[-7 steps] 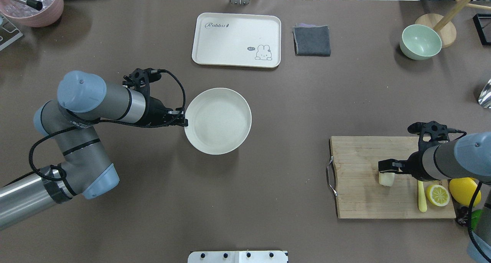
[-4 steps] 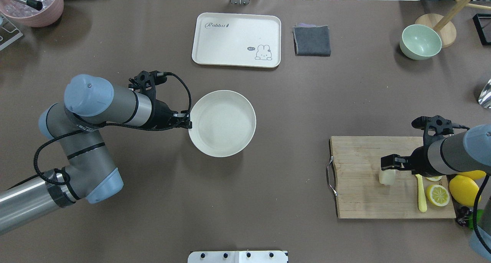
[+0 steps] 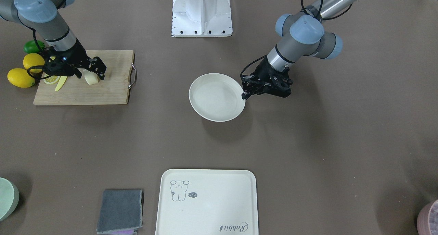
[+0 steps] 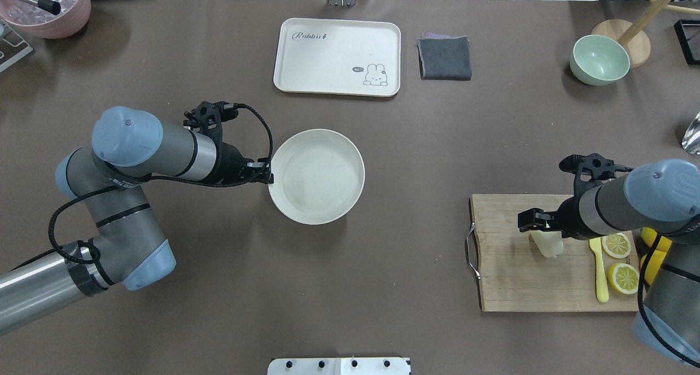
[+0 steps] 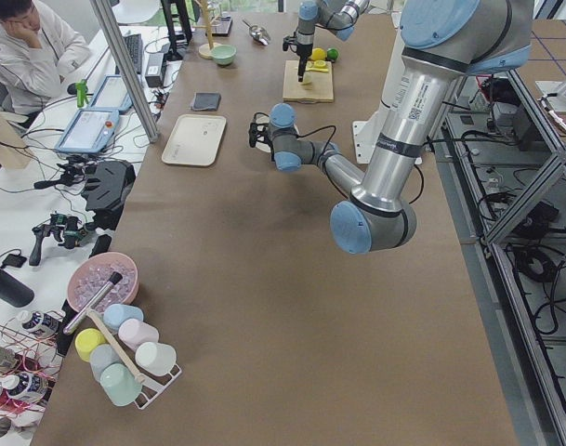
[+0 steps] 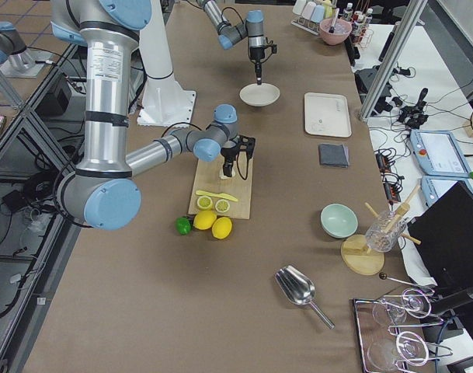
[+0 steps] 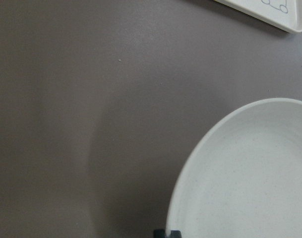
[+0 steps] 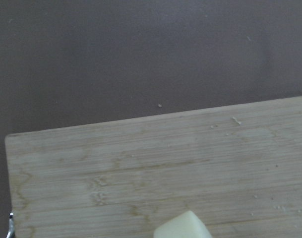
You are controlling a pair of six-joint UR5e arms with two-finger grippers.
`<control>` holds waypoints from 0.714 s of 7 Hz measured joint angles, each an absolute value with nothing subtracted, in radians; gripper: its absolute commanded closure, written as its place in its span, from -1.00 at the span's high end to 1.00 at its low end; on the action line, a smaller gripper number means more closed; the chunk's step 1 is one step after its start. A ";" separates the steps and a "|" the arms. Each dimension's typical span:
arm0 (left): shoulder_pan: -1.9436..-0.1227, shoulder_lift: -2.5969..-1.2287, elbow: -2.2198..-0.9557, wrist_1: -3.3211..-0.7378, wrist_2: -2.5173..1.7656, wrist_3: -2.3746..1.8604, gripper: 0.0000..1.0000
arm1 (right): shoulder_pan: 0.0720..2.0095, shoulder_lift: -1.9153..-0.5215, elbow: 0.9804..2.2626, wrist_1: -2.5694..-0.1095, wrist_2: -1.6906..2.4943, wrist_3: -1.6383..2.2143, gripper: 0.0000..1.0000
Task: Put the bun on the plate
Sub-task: 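Push the white plate centerward with the left gripper while the right gripper descends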
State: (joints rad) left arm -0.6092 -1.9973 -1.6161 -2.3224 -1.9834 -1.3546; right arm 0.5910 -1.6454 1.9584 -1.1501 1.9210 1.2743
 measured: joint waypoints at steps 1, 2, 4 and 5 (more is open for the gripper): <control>-0.609 -1.998 -1.617 -2.322 -1.984 -1.355 -0.33 | 0.583 -1.637 1.939 -1.160 1.903 1.225 0.83; -0.609 -2.000 -1.618 -2.322 -1.985 -1.354 0.45 | 0.588 -1.636 1.930 -1.164 1.897 1.145 0.61; -0.610 -2.004 -1.618 -2.322 -1.986 -1.354 0.97 | 0.595 -1.637 1.933 -1.167 1.899 1.079 -0.43; -0.611 -2.004 -1.618 -2.322 -1.988 -1.353 0.97 | 0.597 -1.641 1.943 -1.168 1.899 1.074 -0.56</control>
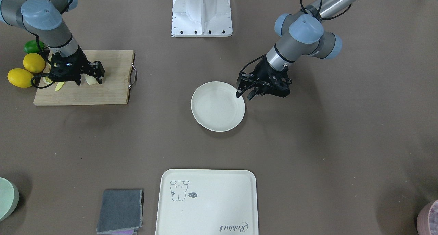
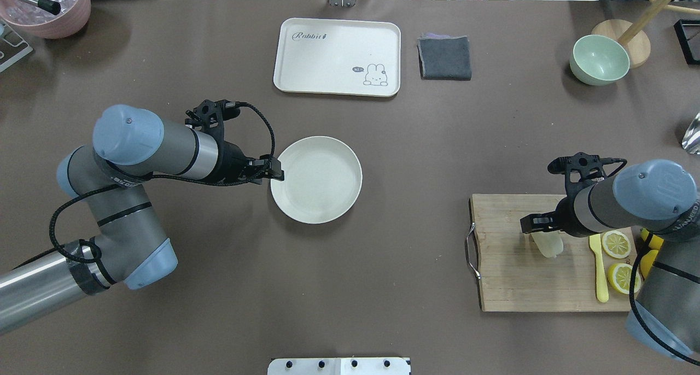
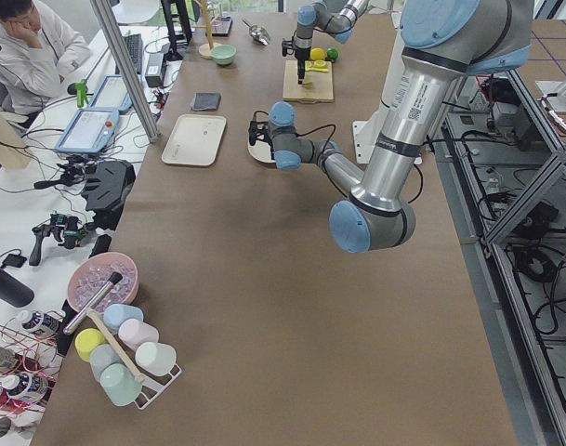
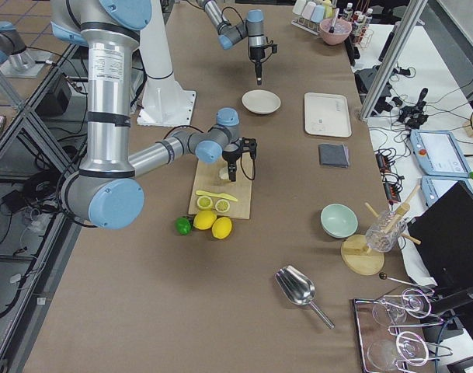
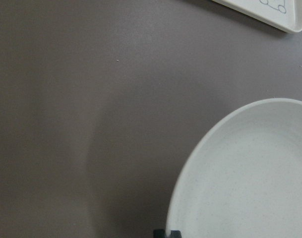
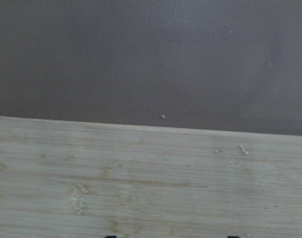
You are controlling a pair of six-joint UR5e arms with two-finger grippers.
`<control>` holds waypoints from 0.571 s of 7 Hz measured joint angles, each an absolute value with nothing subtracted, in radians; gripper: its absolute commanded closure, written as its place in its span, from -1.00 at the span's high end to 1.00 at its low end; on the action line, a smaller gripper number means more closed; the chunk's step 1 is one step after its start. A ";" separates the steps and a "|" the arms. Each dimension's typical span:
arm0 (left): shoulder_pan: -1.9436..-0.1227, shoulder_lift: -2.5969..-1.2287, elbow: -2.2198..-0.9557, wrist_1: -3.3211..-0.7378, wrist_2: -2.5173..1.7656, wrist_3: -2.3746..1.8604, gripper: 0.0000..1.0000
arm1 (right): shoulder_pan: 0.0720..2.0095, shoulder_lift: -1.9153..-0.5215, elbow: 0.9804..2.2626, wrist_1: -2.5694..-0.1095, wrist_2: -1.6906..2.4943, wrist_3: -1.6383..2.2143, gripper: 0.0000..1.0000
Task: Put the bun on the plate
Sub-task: 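Push the white plate centerward with the left gripper while the right gripper descends, then withdraw the left arm while the right gripper closes on the cream bun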
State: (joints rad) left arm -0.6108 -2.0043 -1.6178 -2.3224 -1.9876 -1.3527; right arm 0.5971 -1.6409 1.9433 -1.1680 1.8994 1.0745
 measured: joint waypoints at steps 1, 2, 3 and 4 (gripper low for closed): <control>-0.616 -2.004 -1.619 -2.318 -1.991 -1.349 0.97 | 0.597 -1.651 1.963 -1.171 1.901 1.075 -0.63; -0.636 -2.004 -1.621 -2.296 -2.005 -1.334 0.97 | 0.594 -1.665 1.983 -1.173 1.904 1.077 -0.63; -0.688 -2.001 -1.623 -2.255 -2.049 -1.284 0.97 | 0.589 -1.678 1.998 -1.174 1.906 1.079 -0.63; -0.777 -1.988 -1.623 -2.201 -2.116 -1.184 0.97 | 0.585 -1.683 2.005 -1.175 1.908 1.081 -0.63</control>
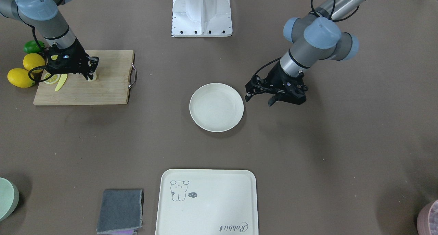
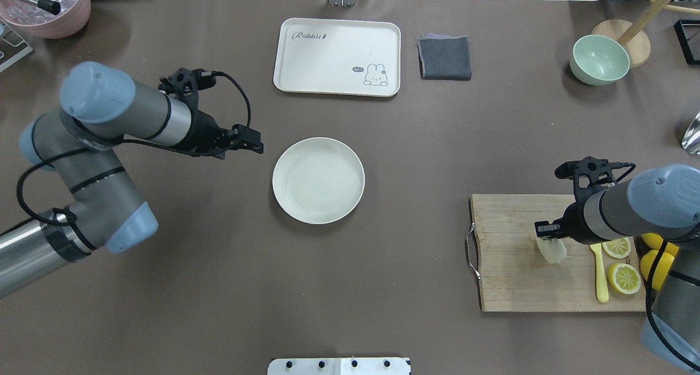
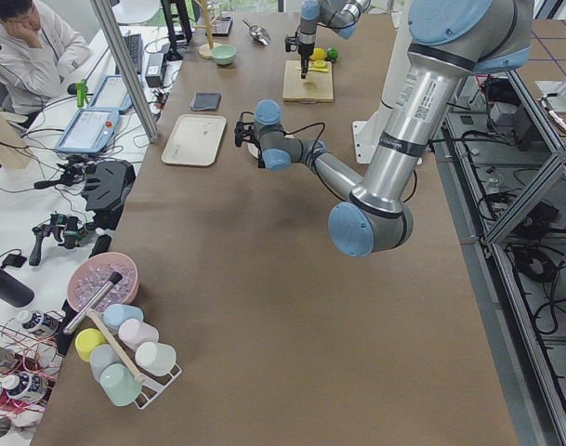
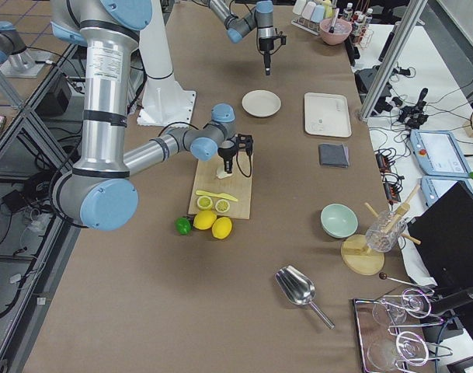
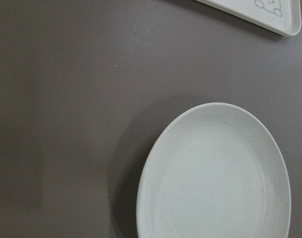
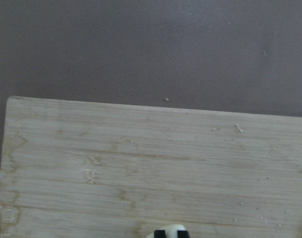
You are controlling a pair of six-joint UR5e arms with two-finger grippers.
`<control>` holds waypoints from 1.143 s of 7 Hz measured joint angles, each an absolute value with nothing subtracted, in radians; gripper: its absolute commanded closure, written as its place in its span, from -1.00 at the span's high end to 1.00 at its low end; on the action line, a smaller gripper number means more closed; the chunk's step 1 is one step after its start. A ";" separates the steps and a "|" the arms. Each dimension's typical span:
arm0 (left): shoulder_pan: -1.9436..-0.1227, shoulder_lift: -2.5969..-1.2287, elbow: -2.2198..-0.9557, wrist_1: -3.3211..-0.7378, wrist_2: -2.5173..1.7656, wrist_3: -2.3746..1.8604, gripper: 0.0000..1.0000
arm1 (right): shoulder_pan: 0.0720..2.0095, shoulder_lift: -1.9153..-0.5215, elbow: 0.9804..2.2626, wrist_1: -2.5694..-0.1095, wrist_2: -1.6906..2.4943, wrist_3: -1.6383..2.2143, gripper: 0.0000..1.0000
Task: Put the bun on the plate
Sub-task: 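Withdraw the left arm while the right gripper closes on the cream bun, then carry the bun with the right gripper and lower it onto the white plate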
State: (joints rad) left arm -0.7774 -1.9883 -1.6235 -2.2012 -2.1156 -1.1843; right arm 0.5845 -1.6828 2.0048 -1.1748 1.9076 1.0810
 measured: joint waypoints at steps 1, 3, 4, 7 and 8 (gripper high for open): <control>-0.878 -1.969 -1.623 -2.125 -2.178 -1.043 0.97 | 0.583 -1.683 2.011 -1.175 1.910 1.082 -0.63; -1.070 -1.932 -1.621 -1.929 -2.254 -0.691 0.97 | 0.589 -1.654 2.018 -1.203 1.916 1.083 -0.64; -1.165 -1.909 -1.613 -1.836 -2.266 -0.506 0.97 | 0.594 -1.597 2.016 -1.271 1.916 1.083 -0.65; -1.416 -1.885 -1.503 -1.617 -2.271 0.076 0.97 | 0.597 -1.348 1.994 -1.522 1.909 1.153 -0.68; -1.477 -1.866 -1.447 -1.606 -2.265 0.214 0.97 | 0.595 -1.252 1.968 -1.578 1.907 1.197 -0.68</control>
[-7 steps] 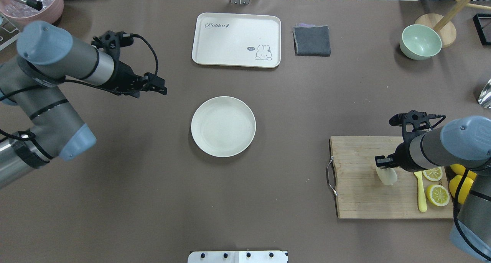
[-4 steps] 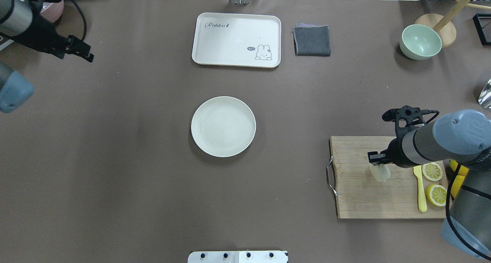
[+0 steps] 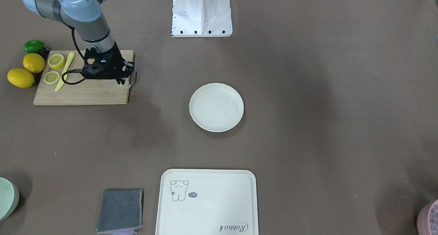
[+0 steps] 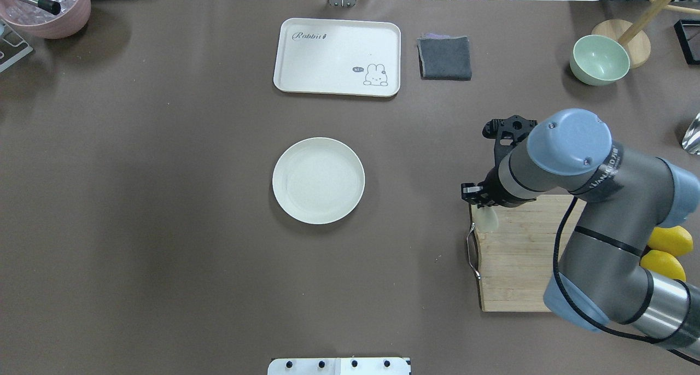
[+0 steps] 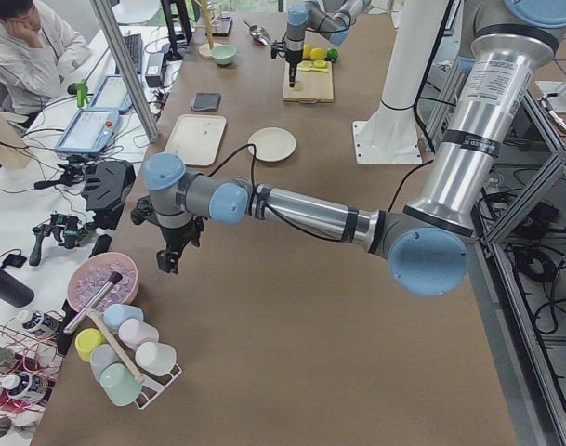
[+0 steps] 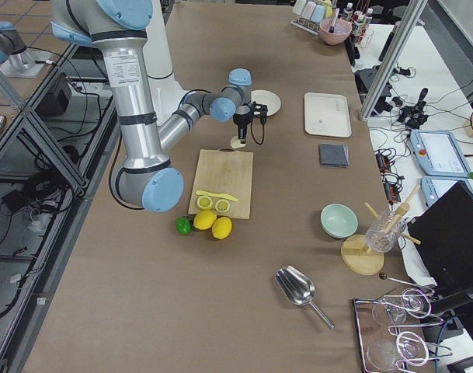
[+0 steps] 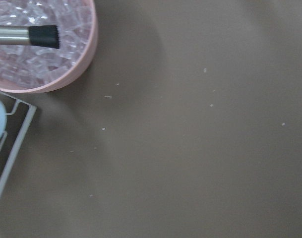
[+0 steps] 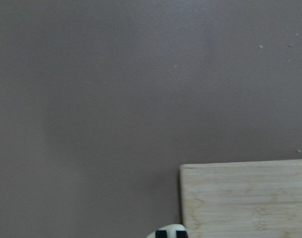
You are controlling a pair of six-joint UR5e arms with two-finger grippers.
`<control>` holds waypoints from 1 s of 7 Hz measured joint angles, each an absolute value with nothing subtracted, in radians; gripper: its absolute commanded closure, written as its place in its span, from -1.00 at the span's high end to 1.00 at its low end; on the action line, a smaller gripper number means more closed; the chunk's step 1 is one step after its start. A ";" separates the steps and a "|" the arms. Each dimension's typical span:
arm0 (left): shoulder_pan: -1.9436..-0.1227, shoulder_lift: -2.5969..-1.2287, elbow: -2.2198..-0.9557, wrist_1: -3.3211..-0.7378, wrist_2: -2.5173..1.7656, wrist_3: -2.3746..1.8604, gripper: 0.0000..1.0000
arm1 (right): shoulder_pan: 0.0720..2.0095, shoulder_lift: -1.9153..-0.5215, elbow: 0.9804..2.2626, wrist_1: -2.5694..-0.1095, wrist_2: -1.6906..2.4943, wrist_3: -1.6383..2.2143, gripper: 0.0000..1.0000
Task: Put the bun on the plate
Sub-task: 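Carry the bun with the right gripper and lower it onto the white plate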
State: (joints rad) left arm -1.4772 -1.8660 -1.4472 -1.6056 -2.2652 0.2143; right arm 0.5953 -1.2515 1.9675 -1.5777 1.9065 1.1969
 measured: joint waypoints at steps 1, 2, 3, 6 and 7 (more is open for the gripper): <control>-1.535 -1.818 -1.420 -1.618 -2.250 0.303 0.97 | 0.590 -1.146 1.922 -1.618 1.905 1.248 -0.68; -1.594 -1.766 -1.410 -1.651 -2.253 0.338 0.97 | 0.580 -1.037 1.858 -1.647 1.903 1.299 -0.68; -1.628 -1.727 -1.406 -1.681 -2.280 0.351 0.97 | 0.572 -0.934 1.784 -1.665 1.895 1.344 -0.67; -1.648 -1.676 -1.409 -1.723 -2.308 0.354 0.97 | 0.545 -0.650 1.501 -1.664 1.844 1.471 -0.34; -1.649 -1.673 -1.409 -1.726 -2.308 0.353 0.97 | 0.529 -0.599 1.428 -1.640 1.815 1.502 0.06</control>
